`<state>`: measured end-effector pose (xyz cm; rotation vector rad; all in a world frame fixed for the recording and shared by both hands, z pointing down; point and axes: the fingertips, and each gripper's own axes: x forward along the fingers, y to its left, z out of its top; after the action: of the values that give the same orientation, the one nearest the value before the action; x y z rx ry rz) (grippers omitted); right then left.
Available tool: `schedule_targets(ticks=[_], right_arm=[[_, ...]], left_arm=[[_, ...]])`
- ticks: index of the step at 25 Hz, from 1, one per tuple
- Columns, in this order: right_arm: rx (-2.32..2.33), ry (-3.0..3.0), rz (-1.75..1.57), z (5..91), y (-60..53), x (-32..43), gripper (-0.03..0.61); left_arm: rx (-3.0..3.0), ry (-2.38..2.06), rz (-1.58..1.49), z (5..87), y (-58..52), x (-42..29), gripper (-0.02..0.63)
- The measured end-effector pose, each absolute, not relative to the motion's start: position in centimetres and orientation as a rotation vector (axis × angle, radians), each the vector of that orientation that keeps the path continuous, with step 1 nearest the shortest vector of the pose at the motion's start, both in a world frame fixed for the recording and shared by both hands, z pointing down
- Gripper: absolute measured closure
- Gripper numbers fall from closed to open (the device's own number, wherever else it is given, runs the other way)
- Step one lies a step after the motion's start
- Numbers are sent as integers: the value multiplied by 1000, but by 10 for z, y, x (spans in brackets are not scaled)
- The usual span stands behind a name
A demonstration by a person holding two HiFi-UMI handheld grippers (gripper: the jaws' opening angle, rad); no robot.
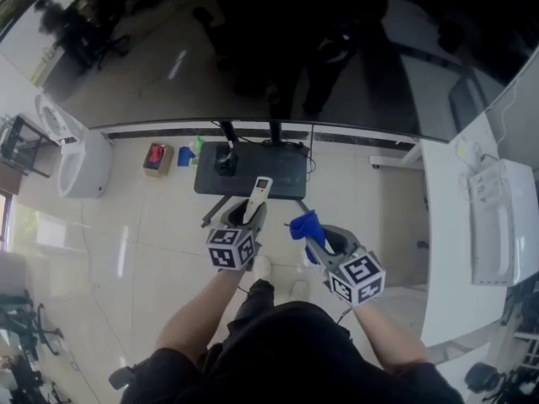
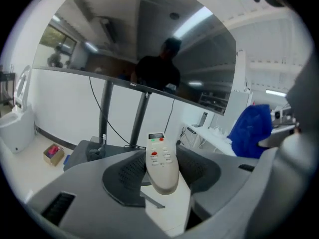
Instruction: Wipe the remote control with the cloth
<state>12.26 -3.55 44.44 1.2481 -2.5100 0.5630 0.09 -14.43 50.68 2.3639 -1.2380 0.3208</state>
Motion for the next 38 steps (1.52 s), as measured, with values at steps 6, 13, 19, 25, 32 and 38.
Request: schedule_targets(ticks=[6,13,19,25,32,38], right_arm=[[1323,-2360,669,493,-67,113,472],[1391,-2254,752,558,-118,117,472],[1427,-2224,785,587,-142,121,472],[1430,-2193,774,601,-157,122,472],[1430,-2147,724,619,-192,121,472],[1428,-2098,651,643,-242,118,471]], left_arm=[[2382,-1270,578,599,-226,13,417],[2221,-1385,770,715,-315,7,417],[2152,-1448,839,762,-341,4,416],[2138,-1472,847,773,-343,5,416],[2127,-1487,838,773,-337,4,396],[2150,-1469,802,752,-323,-2,396]])
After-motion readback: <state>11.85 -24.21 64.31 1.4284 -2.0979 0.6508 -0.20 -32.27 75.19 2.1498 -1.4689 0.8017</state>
